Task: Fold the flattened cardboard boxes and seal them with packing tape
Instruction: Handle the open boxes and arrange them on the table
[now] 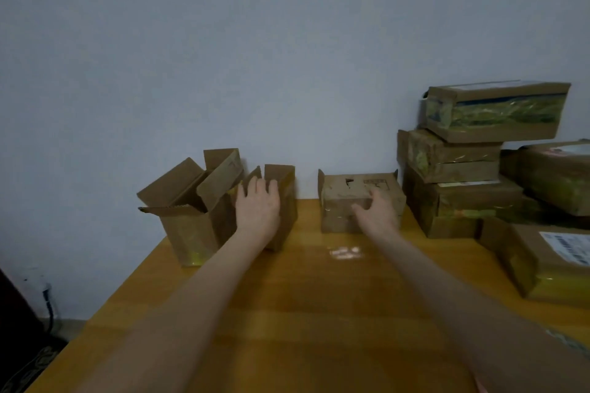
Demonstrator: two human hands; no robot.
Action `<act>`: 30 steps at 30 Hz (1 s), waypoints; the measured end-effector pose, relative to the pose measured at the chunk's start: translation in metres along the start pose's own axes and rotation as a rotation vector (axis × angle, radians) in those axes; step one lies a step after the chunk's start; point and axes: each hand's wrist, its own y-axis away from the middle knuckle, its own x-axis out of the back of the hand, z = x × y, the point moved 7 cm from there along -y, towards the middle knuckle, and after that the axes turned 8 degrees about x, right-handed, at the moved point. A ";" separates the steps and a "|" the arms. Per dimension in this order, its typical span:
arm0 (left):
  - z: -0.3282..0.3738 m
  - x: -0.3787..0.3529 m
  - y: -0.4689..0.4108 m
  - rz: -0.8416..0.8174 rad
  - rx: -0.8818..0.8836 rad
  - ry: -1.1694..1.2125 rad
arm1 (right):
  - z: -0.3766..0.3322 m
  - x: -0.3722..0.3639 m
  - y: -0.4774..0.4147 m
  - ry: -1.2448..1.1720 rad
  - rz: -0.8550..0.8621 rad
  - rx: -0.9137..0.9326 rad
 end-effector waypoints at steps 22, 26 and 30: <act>0.072 -0.052 0.046 -0.437 0.538 1.338 | 0.073 0.041 -0.011 -0.227 -0.056 -0.271; 0.050 -0.014 0.070 -0.220 0.511 1.202 | 0.071 0.047 0.011 -0.356 -0.090 -0.276; 0.061 0.042 0.033 -0.076 0.032 0.828 | 0.073 0.050 0.030 -0.462 0.038 -0.389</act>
